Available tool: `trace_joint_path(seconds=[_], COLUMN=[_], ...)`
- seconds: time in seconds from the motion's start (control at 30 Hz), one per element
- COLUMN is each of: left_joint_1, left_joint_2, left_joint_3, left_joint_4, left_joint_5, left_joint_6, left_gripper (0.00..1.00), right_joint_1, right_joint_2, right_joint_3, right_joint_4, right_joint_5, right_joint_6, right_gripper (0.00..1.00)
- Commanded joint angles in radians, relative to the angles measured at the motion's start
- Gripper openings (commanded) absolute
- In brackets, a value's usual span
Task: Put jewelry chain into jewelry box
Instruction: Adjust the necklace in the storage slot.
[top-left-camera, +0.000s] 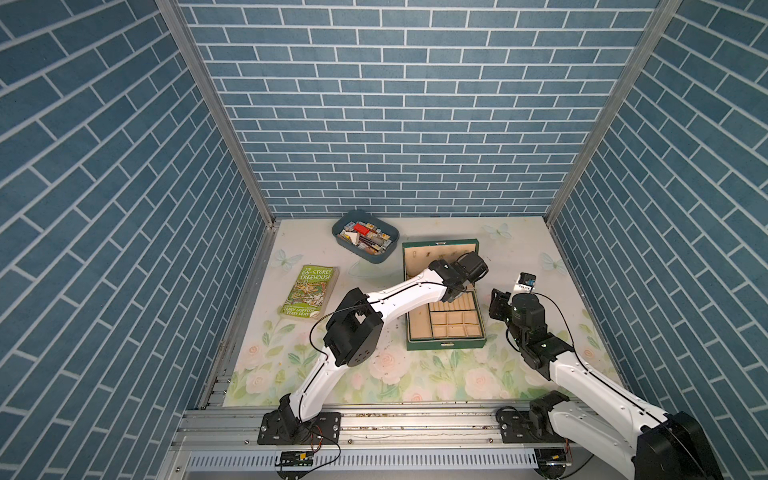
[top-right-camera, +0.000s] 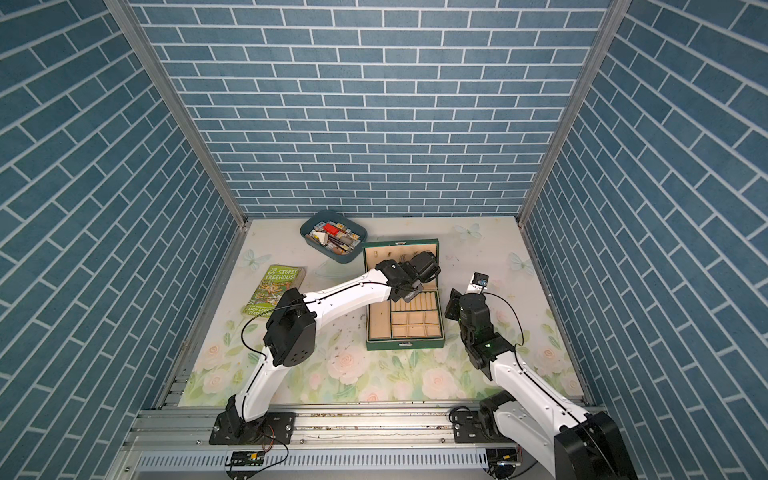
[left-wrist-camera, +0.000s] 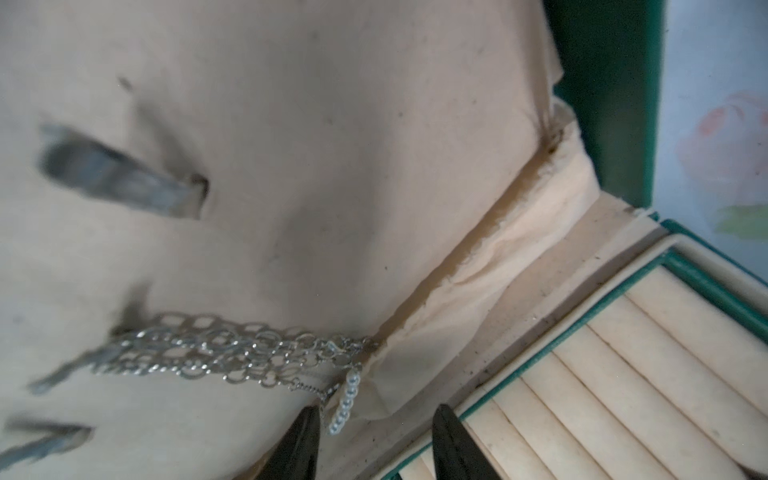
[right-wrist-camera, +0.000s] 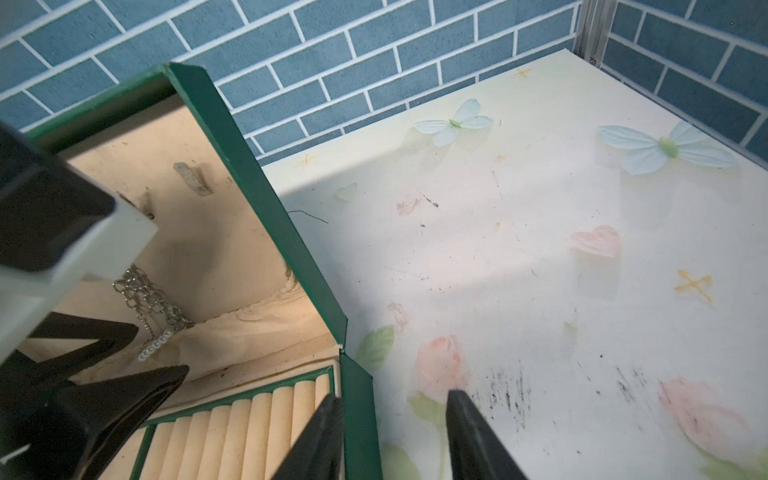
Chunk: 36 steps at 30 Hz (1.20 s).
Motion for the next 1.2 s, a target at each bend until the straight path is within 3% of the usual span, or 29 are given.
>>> trace_joint_path(seconds=[0.0, 0.43, 0.7, 0.97, 1.17], left_joint_1=[0.013, 0.02, 0.022, 0.022, 0.022], left_joint_2=[0.024, 0.029, 0.029, 0.026, 0.017], left_joint_3=[0.028, 0.026, 0.026, 0.019, 0.012], left_joint_4=[-0.028, -0.021, -0.018, -0.017, -0.015], left_joint_5=[0.007, 0.008, -0.001, -0.009, -0.012], left_joint_6=[-0.007, -0.003, -0.001, 0.003, 0.004], left_gripper=[0.47, 0.41, 0.29, 0.26, 0.18], right_joint_1=[-0.005, -0.005, -0.005, -0.005, -0.005], right_joint_2=[0.006, 0.006, -0.001, -0.006, -0.008], right_joint_3=[0.015, 0.012, 0.013, 0.012, 0.011], right_joint_4=[0.029, 0.044, 0.046, 0.045, 0.044], right_joint_5=[-0.003, -0.003, -0.003, -0.001, 0.001], right_joint_6=[0.012, 0.003, -0.002, -0.002, -0.002], right_gripper=[0.45, 0.45, 0.44, 0.44, 0.44])
